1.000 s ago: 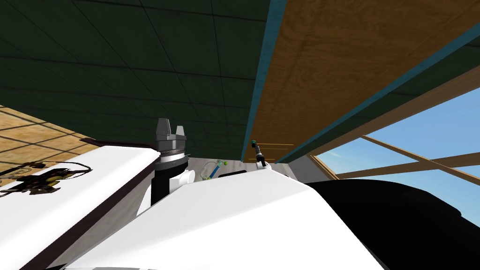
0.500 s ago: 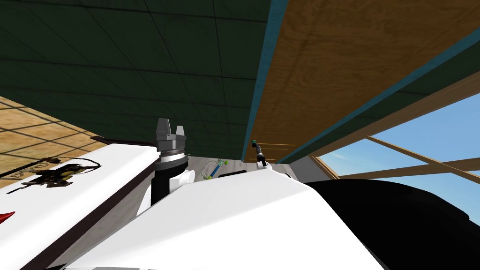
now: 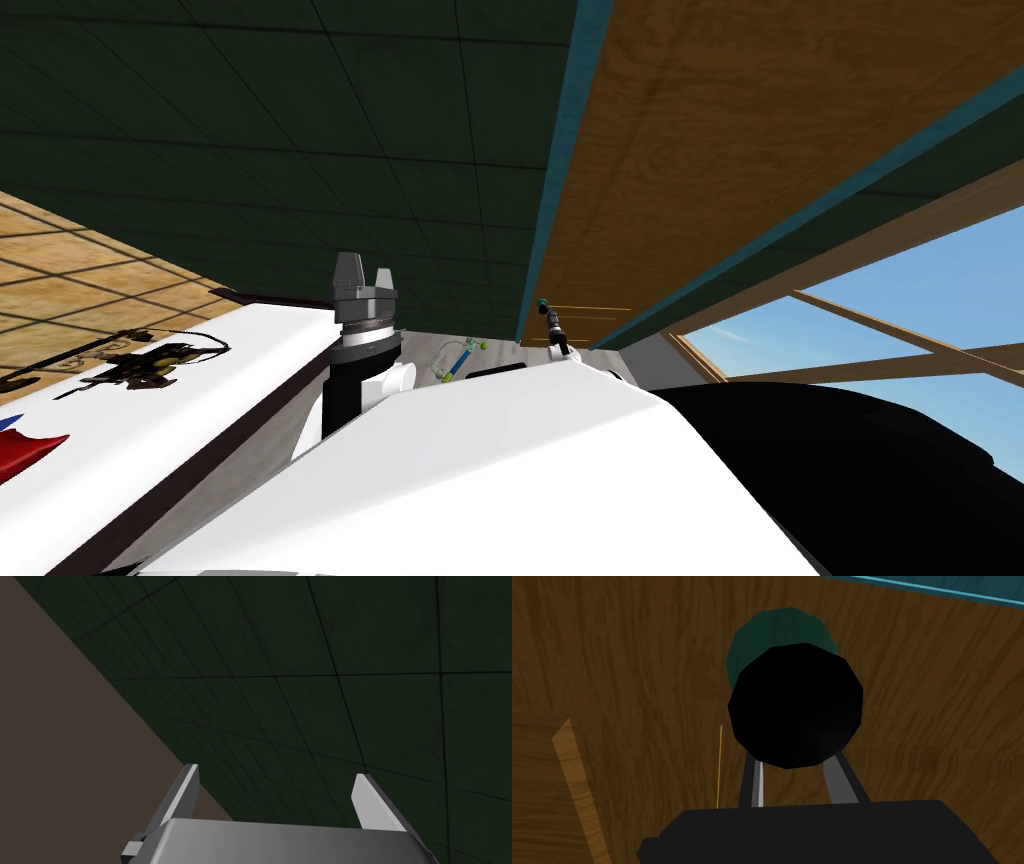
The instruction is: Pull the door open
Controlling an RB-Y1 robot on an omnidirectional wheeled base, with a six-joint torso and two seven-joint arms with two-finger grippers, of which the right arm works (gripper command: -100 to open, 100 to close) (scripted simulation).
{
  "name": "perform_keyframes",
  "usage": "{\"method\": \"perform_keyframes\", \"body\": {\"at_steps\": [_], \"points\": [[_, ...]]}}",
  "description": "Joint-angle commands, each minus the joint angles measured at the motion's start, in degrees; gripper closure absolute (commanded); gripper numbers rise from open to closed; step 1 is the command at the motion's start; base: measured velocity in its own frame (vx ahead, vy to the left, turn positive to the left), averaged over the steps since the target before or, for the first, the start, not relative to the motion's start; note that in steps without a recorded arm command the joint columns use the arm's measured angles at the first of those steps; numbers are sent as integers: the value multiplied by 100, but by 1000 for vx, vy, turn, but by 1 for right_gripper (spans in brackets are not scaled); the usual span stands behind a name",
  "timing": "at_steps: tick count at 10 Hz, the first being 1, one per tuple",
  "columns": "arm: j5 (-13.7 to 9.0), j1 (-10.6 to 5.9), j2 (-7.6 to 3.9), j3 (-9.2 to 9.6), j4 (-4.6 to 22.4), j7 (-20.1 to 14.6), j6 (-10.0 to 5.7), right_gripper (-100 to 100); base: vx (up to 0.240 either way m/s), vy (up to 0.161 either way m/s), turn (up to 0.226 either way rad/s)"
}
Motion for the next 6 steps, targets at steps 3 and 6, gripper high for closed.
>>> {"method": "perform_keyframes", "body": {"at_steps": [3, 6], "points": [[-20, 81, 124, 150, -191, -275, 81, 100, -12, 3, 34], [-174, 96, 86, 211, -190, -650, 76, 100, -21, -3, 49]]}}
